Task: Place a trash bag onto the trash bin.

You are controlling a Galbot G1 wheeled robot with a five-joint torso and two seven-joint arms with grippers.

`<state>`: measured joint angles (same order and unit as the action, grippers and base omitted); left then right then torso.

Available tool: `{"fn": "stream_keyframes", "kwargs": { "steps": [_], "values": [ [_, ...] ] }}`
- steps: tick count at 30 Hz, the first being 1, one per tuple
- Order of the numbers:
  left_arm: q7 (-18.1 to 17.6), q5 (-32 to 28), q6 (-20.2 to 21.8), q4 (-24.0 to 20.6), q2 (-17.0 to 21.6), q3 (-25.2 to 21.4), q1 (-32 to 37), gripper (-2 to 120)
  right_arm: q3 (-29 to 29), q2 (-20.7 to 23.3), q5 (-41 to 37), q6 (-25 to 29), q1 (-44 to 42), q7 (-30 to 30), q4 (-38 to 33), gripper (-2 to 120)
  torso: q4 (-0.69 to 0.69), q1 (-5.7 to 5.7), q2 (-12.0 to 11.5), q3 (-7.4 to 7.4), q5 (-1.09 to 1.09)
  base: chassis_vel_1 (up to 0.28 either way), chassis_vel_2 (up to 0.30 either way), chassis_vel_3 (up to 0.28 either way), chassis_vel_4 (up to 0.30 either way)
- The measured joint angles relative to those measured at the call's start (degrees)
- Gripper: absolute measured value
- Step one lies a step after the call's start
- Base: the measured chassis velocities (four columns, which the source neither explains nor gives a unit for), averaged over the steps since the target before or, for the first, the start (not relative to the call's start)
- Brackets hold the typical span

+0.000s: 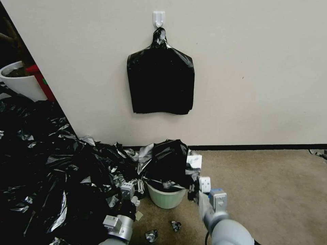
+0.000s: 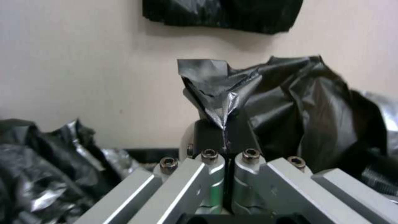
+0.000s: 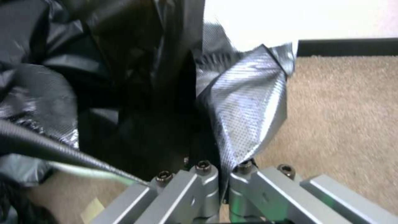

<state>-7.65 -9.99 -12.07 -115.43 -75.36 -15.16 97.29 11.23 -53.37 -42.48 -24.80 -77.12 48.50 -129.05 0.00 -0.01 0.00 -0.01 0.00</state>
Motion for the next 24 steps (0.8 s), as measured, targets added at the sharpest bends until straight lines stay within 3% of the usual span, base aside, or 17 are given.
{"fn": "stream_keyframes", "kwargs": {
  "steps": [4, 8, 11, 12, 14, 18, 24],
  "values": [
    [-3.1, 3.0, 6.4, -2.3, 0.8, 0.4, 1.3, 0, 0.6, 0.9, -0.2, -1.9, -0.3, 0.8, -0.9, 0, 0.00, 0.00, 0.0, 0.00, 0.00, 0.000, 0.000, 0.000, 0.000],
    [-3.6, 3.1, 9.4, -3.2, 1.3, 0.4, 1.4, 0, 0.5, 1.2, -0.6, -2.9, -0.1, 0.8, -1.2, 0, 0.00, 0.00, 0.0, 0.00, 0.00, 0.000, 0.000, 0.000, 0.000],
    [-3.8, 3.1, 17.9, -5.3, 2.6, 0.0, 0.7, 0, 0.2, 1.9, -1.6, -5.8, 0.3, 0.7, -1.6, 0, 0.00, 0.00, 0.0, 0.01, 0.00, 0.000, 0.000, 0.000, 0.000],
    [-3.8, 3.1, 17.9, -5.3, 2.6, 0.0, 0.7, 0, 0.2, 1.9, -1.6, -5.8, 0.3, 0.7, -1.6, 0, 0.00, 0.00, 0.0, 0.01, 0.00, 0.000, 0.000, 0.000, 0.000],
    [-3.8, 3.1, 23.1, -5.4, 2.9, 0.1, 0.1, 0, 0.8, 1.9, -1.6, -6.5, 0.7, 0.5, -0.3, 0, 0.00, 0.00, 0.0, 0.01, 0.00, 0.000, 0.000, 0.000, 0.000],
    [-4.5, 3.8, 26.4, -4.2, 2.6, 0.7, -0.1, 0, 2.1, 1.6, -1.1, -6.5, 1.6, 0.5, 2.0, 0, 0.00, 0.00, 0.0, 0.01, 0.00, 0.000, 0.000, 0.000, 0.000],
    [-5.5, 4.3, 26.9, -1.7, 2.0, 1.0, -1.5, 0, 3.6, 0.6, -0.3, -6.5, 3.3, 0.0, 5.1, 0, 0.00, 0.00, 0.0, 0.00, 0.00, 0.000, 0.000, 0.000, 0.000]
  ]
}}
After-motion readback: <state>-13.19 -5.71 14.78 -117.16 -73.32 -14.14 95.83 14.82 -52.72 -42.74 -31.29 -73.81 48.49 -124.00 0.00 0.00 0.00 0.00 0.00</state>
